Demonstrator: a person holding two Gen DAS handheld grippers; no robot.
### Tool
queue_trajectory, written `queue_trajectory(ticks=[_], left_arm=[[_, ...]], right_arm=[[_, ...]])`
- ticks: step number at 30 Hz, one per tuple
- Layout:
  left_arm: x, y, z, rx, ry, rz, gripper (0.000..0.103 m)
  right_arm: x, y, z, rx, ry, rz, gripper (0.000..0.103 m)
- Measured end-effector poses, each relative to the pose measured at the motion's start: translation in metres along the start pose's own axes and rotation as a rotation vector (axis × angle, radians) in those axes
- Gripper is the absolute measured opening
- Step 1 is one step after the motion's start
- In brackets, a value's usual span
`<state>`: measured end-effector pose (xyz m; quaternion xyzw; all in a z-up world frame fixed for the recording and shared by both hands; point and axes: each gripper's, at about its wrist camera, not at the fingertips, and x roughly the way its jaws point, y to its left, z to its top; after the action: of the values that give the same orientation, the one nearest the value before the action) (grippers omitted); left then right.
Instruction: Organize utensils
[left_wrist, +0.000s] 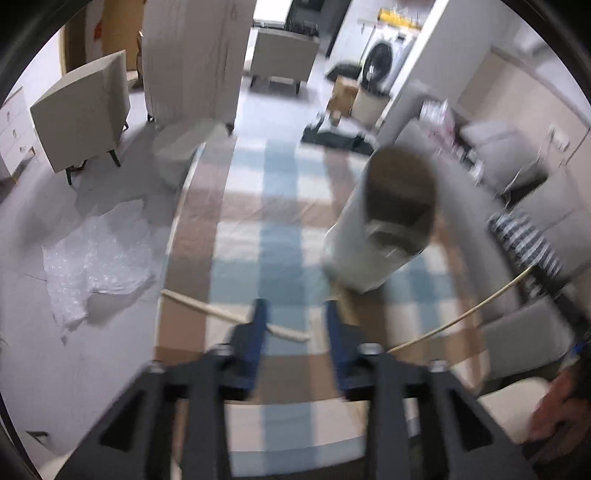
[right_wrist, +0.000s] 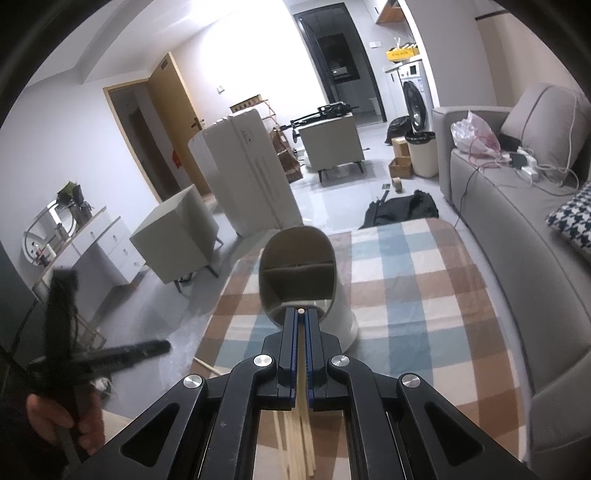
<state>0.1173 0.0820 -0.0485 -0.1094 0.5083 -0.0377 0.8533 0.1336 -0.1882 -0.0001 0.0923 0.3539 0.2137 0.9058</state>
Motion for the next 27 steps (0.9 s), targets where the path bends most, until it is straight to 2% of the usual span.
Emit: queue_trajectory(ticks=[1,3,4,7,10,17,23,27], left_arm=[[0.009,-0.002,-0.003,0.066,0.009,0.045,0.039],[0.022,-0.01,-0.007,0.205,0.04,0.069,0.052],[0.036,-0.019,-0.01,0.323,0.074,0.087,0.053],[0.068,-0.039,-0.02,0.576,0.155,0.126,0.053],[0.09,-0.045,-0.023,0.708,0.189,0.137,0.053],[0.127,-0.052,-0.025,0.841,0.327,0.025,0.053],[0.14,-0.054,-0.036,0.916,0.391,0.022,0.054],[0.14,-0.055,-0.032,0.92,0.407,0.005,0.052]], right_arm=[[0.003,-0.001,-0.002,0.002,0.006,0.002,0.003],[0.01,-0.005,-0.007,0.007,0.018,0.011,0.003],[0.012,-0.007,-0.009,0.008,0.024,0.012,0.003],[0.02,-0.016,-0.012,0.015,0.047,0.011,0.003],[0.024,-0.022,-0.011,0.028,0.054,0.015,0.003],[0.031,-0.036,-0.009,0.067,0.08,0.027,0.003],[0.034,-0.05,-0.008,0.12,0.093,0.035,0.003],[0.035,-0.052,-0.008,0.122,0.092,0.037,0.003]])
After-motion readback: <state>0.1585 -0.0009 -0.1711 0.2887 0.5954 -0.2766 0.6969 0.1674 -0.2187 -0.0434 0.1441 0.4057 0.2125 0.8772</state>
